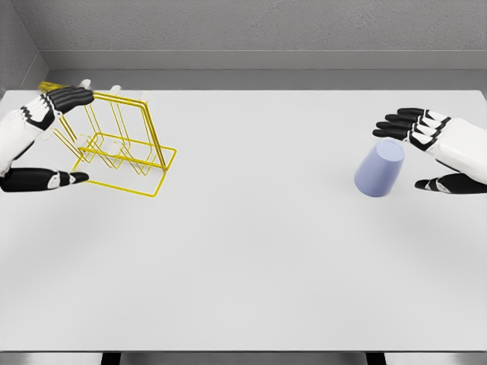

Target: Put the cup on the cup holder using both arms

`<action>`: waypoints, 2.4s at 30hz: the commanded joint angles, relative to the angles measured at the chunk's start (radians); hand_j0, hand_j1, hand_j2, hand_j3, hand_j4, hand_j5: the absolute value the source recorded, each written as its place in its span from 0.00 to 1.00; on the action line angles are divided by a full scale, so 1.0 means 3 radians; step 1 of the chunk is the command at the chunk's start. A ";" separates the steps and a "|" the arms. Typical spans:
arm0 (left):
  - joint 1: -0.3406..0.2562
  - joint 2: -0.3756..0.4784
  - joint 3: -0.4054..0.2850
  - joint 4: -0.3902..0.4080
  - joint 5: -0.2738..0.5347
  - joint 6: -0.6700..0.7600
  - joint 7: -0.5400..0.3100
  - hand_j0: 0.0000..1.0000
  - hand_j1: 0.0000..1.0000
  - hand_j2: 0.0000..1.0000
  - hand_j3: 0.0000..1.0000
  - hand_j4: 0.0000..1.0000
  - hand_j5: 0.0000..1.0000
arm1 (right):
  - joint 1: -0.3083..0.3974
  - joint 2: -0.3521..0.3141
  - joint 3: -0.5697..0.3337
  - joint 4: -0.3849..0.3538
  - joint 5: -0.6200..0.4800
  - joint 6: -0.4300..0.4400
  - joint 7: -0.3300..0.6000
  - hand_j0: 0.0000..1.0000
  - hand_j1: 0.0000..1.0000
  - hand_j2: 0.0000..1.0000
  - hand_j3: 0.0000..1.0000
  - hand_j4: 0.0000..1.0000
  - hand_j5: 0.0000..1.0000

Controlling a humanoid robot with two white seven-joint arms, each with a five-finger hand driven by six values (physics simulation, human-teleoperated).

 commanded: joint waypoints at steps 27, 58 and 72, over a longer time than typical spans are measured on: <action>-0.0578 -0.0268 -0.1308 -0.0004 0.1080 0.0001 -0.0325 1.00 1.00 1.00 1.00 1.00 1.00 | -0.1570 0.1002 0.0384 0.0572 0.1060 -0.0001 0.2292 1.00 1.00 1.00 1.00 1.00 1.00; -0.0527 -0.0682 -0.1901 0.0006 0.1657 0.0426 -0.0469 1.00 1.00 1.00 1.00 1.00 1.00 | -0.1534 0.1155 0.0665 0.0864 0.1352 -0.0001 0.2319 0.83 0.83 0.83 0.83 0.83 0.83; -0.0419 -0.0666 -0.1875 0.0109 0.1867 0.0840 -0.0474 1.00 1.00 1.00 1.00 1.00 1.00 | -0.1549 0.1161 0.0686 0.0874 0.1357 -0.0001 0.2319 0.68 0.68 0.68 0.68 0.68 0.68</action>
